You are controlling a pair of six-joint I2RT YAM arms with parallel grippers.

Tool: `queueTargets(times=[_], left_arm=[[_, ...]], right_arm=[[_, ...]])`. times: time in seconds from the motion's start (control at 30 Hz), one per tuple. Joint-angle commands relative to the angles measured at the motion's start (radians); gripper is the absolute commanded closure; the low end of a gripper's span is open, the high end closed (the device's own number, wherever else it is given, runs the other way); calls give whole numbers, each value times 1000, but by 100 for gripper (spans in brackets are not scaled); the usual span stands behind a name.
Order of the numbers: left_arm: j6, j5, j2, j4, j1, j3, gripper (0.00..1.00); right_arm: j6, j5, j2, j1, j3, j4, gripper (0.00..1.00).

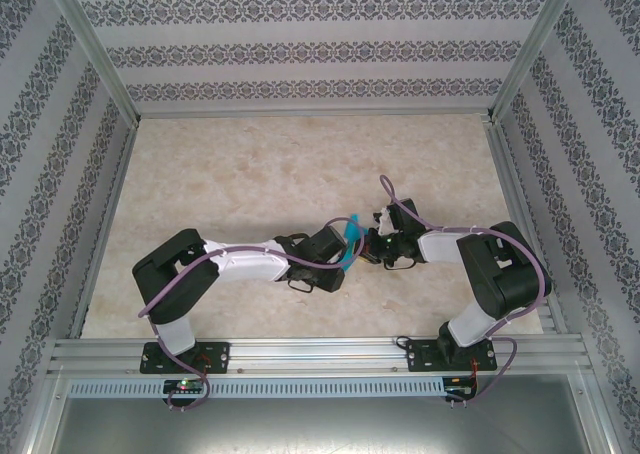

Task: Fold a paper plane with a square sheet of paper (pick it up from the middle)
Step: Fold the wing for the fifth time at the center of the table.

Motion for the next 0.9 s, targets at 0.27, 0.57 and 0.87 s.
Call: queueTargets(times=[0.27,0.57,0.87], left_arm=[[31,-45,25,-70,-33,12,82],[57,-84,66,-109,-47,14,84],[85,-92,84,-144,-53,37,84]], right_arm=[[-32,4,-15,-16,11,-24,100],[-53,13,-60,-24,18,-75,100],[-82,29,-80,-30,14,-120,100]])
